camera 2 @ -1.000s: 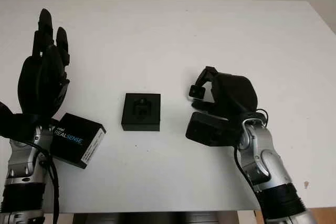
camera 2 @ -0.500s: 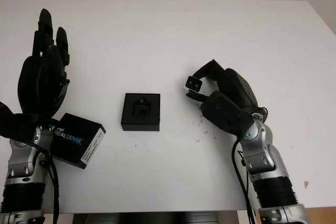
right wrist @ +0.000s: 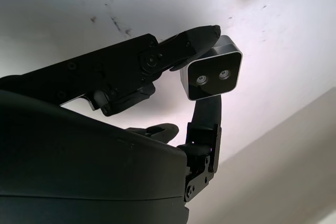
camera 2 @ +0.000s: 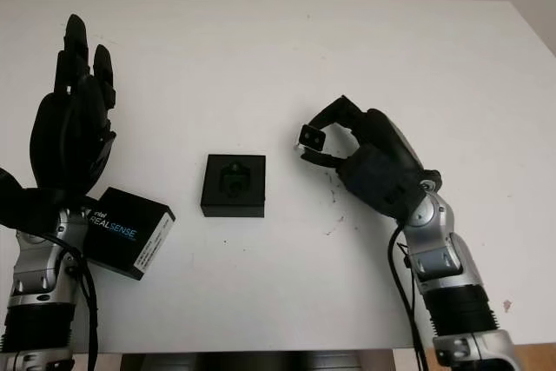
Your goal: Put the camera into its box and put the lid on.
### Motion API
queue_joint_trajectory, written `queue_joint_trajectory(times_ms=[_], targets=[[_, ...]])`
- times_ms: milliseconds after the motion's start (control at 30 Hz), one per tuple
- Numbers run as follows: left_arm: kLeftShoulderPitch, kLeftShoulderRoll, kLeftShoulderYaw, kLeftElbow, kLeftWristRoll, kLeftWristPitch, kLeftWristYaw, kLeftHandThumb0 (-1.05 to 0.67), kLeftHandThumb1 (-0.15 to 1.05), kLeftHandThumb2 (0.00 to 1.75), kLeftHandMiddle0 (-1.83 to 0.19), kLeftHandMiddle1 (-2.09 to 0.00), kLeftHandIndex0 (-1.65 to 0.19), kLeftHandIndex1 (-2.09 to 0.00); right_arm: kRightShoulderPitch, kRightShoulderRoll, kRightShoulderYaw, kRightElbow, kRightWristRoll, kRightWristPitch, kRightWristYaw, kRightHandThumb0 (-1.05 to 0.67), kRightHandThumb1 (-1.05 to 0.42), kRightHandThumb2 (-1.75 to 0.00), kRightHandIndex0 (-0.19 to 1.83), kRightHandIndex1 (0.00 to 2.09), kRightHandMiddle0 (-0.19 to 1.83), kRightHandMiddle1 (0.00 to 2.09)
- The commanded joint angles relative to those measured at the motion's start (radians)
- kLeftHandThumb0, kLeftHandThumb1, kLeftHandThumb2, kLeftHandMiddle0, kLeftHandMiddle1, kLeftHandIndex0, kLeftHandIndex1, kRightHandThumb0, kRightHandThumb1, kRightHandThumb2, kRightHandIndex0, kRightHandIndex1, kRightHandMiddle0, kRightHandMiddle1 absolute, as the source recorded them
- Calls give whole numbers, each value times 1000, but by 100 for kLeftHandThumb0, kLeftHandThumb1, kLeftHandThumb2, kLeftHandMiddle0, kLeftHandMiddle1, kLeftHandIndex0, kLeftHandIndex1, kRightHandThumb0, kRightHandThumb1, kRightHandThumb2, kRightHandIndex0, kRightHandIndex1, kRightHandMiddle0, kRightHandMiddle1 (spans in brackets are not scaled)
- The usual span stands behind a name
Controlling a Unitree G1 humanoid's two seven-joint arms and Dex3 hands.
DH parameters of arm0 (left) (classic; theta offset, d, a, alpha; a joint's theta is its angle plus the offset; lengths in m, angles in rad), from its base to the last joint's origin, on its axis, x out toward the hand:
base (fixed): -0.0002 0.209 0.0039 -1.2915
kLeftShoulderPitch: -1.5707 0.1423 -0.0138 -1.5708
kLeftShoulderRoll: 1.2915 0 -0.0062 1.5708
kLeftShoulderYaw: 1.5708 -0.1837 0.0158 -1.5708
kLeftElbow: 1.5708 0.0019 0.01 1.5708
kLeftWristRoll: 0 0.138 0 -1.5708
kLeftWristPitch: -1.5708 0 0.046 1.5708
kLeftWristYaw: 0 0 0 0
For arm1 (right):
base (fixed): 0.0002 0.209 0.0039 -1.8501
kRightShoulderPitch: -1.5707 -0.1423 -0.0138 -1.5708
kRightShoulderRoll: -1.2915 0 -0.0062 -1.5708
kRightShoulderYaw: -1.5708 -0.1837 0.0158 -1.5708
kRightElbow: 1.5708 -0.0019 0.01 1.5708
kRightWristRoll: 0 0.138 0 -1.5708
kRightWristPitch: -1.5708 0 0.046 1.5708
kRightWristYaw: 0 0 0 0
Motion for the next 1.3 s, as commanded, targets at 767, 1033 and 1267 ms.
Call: queue_joint_trajectory(times_ms=[767, 1033, 1267], targets=[[-6, -2, -6, -2, -7, -4, -10, -79, 105, 61, 19, 0, 19, 0, 32, 201, 82, -265, 18, 120, -12, -45, -105, -13, 46, 10, 34, 172], [-7, -5, -7, 5, -12, -9, -14, -79, 105, 60, 19, 0, 19, 0, 89, 245, 112, -348, -55, 209, -56, -39, -105, -11, 47, 9, 27, 184], [-12, -7, -9, 11, -8, -15, -13, -79, 105, 59, 19, 0, 19, 0, 133, 233, 141, -417, -131, 223, -65, -38, -105, -12, 47, 9, 25, 195]])
